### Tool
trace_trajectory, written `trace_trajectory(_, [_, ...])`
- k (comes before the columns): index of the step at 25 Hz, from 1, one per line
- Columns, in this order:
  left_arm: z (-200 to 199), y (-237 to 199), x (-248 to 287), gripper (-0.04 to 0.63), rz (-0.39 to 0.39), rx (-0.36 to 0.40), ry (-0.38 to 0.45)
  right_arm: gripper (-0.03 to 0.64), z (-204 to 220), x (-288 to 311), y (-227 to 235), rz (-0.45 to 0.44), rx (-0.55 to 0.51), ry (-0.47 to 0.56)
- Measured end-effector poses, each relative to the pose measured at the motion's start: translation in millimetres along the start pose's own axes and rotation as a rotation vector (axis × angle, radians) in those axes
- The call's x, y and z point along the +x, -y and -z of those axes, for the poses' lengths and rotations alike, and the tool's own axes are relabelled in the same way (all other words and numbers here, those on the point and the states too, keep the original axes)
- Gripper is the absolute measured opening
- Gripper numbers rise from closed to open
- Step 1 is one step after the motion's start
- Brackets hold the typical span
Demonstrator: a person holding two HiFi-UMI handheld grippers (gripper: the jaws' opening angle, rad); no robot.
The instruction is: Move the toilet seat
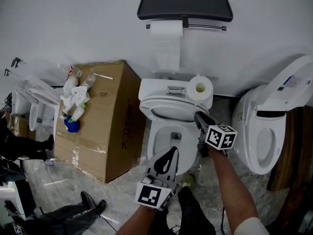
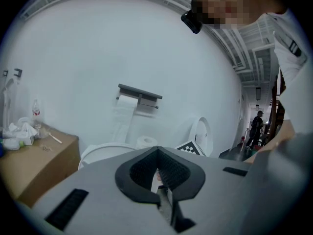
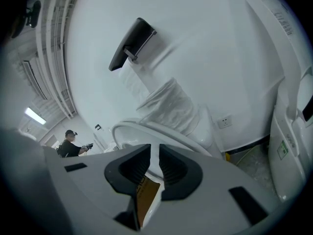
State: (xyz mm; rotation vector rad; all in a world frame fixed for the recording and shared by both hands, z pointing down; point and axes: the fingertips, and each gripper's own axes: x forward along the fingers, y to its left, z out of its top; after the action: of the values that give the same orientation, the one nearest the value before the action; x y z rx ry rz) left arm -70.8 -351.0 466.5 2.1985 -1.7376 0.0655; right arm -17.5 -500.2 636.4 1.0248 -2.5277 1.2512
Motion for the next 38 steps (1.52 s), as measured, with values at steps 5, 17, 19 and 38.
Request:
trace_trajectory(5, [-2, -5, -2, 0.008, -0.005, -0.008, 0.011, 0.056, -3, 5, 1, 0.013, -0.012, -0.005])
trace_trajectory(17, [-2, -6, -18, 0.008, -0.002, -0.024, 0.007, 0.055, 4, -6, -17, -0.006, -0.087, -0.044])
trace_trajectory(19, [-4, -4, -23, 0.008, 0.007, -0.026, 0.009, 0.055, 5, -16, -29, -0.01, -0.115, -0.04])
trace_trajectory(38, [-51, 16, -173, 0.008, 0.131, 0.024, 0.039, 0.04, 31, -179, -229, 0.018, -0.419, 0.152])
